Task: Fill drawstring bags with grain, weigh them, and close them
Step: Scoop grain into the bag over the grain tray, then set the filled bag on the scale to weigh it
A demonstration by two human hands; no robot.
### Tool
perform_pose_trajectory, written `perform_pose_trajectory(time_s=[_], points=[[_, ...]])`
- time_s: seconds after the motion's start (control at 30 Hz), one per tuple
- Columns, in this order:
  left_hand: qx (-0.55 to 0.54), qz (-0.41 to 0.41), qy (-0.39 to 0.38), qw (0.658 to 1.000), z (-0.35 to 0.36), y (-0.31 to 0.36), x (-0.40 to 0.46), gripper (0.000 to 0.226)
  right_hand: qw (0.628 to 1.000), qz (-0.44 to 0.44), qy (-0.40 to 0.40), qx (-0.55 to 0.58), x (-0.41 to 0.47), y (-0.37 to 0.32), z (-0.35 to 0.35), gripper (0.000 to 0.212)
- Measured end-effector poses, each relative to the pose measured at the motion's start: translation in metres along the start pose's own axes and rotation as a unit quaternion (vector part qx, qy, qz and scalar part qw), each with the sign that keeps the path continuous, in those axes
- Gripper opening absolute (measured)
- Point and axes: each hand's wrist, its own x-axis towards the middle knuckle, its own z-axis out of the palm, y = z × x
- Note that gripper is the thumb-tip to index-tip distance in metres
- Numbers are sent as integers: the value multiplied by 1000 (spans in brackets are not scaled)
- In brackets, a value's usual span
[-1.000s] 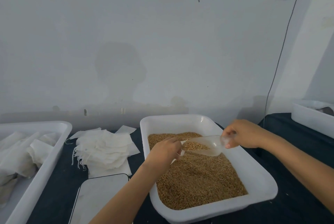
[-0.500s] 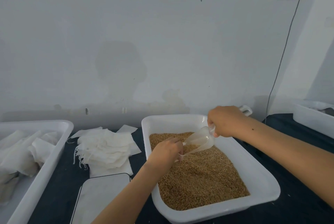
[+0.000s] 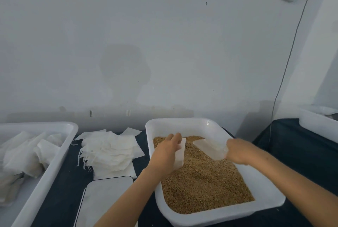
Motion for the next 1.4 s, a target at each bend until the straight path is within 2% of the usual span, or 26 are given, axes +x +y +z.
perform_pose_trajectory(time_s=[0.1,0.23,0.33,0.4,0.43,0.47,0.5,0.57,0.6,0.67,0.73,0.83,0.93,1.0,1.1,1.23,1.4], points=[[-135,-64,4,989,-6,1,1,21,998,17,-17,56,10,-7,47,39],[-297,-104,60,947,-16,7,-2,23,995,15,16,99,17,-16,85,41],[-360,-104,87,923,-27,13,-6,16,996,27,18,77,17,-20,93,47],[-368,-96,101,919,-37,15,-7,17,998,24,46,47,14,-25,82,49],[-366,-92,110,920,-42,15,-8,18,994,-7,81,70,11,-29,73,45],[-366,-90,118,919,-48,15,-9,19,982,-56,112,140,6,-35,61,40],[-369,-89,124,917,-54,16,-11,20,953,-109,120,256,-2,-43,49,37],[-384,-81,135,910,-66,15,-18,19,840,-183,57,508,-24,-67,28,38],[-396,-78,144,904,-73,13,-23,17,787,-205,22,582,-33,-78,22,37],[-419,-83,172,888,-85,10,-34,13,737,-228,3,637,-42,-102,18,30],[-417,-101,206,880,-97,3,-47,14,724,-229,19,650,-49,-128,16,22],[-385,-141,239,880,-111,-13,-73,14,721,-227,57,652,-57,-165,17,13],[-323,-250,225,884,-116,-40,-105,36,740,-207,84,634,-61,-199,30,5],[-263,-285,205,899,-115,-57,-124,32,763,-199,91,608,-62,-219,43,10],[-196,-301,196,912,-110,-75,-143,23,799,-183,113,561,-58,-240,66,24],[-133,-314,186,922,-102,-87,-151,21,815,-193,120,532,-50,-251,88,17],[-103,-319,140,931,-91,-96,-155,22,834,-223,144,483,-41,-247,104,20]])
